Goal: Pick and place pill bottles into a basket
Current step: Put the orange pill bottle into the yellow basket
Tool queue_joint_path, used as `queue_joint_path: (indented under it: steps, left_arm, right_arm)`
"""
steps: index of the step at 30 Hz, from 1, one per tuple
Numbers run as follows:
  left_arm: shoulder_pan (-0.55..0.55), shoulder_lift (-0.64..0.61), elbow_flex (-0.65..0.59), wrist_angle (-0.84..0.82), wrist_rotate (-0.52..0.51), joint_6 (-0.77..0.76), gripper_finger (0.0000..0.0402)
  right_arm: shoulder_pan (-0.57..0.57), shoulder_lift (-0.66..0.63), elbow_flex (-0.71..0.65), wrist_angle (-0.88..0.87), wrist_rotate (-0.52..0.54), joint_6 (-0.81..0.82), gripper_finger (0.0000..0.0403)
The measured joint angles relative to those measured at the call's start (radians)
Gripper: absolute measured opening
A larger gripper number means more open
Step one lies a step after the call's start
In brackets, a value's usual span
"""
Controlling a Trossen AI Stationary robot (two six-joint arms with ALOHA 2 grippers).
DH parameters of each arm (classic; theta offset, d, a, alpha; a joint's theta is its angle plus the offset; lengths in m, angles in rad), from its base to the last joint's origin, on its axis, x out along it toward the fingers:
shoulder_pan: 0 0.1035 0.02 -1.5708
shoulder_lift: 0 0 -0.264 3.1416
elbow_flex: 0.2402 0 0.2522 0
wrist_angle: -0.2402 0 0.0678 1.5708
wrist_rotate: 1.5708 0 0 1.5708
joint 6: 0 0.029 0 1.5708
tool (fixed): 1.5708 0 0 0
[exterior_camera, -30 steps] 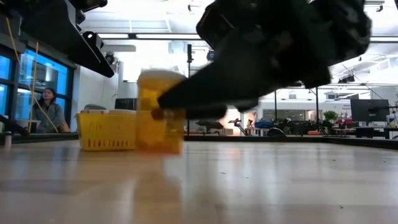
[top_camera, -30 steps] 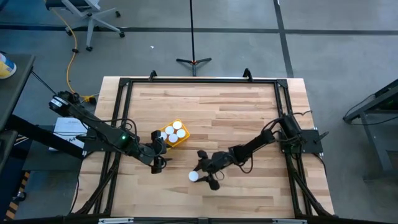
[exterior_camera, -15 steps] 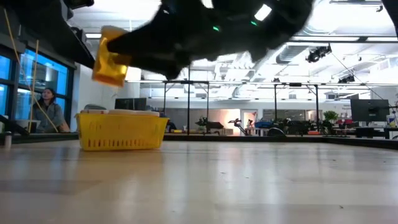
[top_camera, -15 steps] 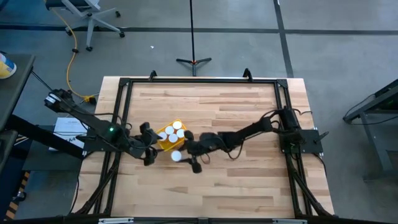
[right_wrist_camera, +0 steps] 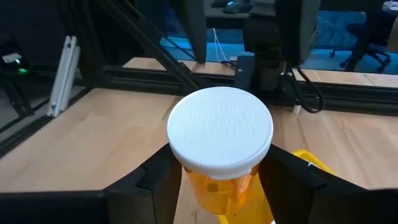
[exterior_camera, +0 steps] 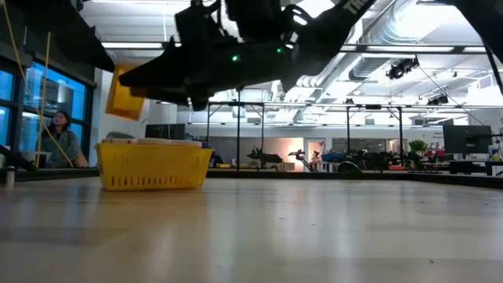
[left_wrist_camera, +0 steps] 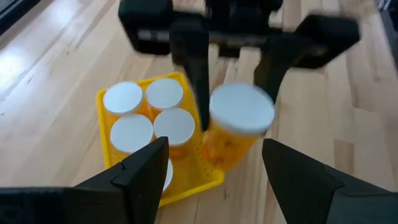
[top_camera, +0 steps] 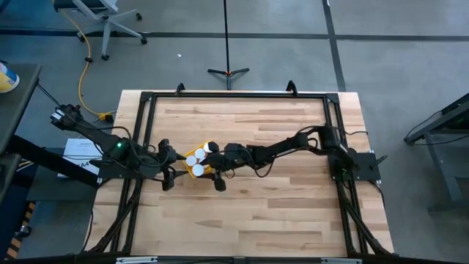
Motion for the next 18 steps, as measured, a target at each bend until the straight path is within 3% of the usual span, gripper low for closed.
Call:
queue_joint_path:
  steps: [7, 18]
  left_arm:
    - [0.0, -0.023, 0.0, -0.004, -0.001, 0.0, 0.0294]
    - [0.0, -0.024, 0.0, -0.002, 0.001, -0.001, 0.0294]
  right_arm:
    - [-0.008, 0.076, 0.101, -0.064, 0.01, -0.018, 0.0186]
    - [-0.027, 0.078, 0.106, -0.166, 0.048, -0.035, 0.0186]
